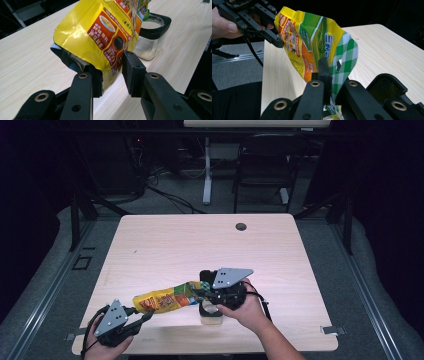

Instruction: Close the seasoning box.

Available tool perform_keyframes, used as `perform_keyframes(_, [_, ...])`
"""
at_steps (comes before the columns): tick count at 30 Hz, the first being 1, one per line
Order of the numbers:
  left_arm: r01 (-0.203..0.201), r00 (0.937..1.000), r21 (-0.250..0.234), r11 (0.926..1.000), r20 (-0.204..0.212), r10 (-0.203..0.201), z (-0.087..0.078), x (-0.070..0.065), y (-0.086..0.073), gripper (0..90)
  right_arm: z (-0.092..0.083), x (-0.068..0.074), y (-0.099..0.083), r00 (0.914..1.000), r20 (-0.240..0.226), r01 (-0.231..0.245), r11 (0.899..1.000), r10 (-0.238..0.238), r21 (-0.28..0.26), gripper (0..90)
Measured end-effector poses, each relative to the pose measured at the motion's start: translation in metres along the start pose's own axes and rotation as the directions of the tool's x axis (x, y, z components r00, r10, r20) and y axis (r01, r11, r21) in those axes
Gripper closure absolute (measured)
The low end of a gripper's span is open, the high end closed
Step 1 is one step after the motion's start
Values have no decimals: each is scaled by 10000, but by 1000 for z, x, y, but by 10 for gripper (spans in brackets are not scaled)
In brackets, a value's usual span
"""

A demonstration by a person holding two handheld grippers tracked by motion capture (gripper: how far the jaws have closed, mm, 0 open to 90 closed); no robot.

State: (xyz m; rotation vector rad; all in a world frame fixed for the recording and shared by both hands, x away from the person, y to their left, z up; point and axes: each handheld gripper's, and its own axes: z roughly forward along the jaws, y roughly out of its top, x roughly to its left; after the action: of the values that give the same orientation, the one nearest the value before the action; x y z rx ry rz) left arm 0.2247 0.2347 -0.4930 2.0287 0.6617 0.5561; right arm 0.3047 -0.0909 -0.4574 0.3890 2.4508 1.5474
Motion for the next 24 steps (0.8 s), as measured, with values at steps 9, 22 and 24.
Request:
perform_keyframes(9, [-369, 9993, 12, 9993, -111, 369, -3, -9, 7, 710, -9, 3, -4, 9996, -50, -297, 9992, 295, -252, 893])
perform_keyframes(22, [-1077, 9940, 532, 9928, -137, 1086, -8, -11, 22, 710, -14, 3, -10, 9968, -346, -726, 9969, 715, -315, 893])
perform_keyframes(24, [-1132, 9934, 597, 9918, -106, 1140, -9, -11, 24, 710, -14, 3, -10, 9966, -356, -753, 9967, 742, -317, 893])
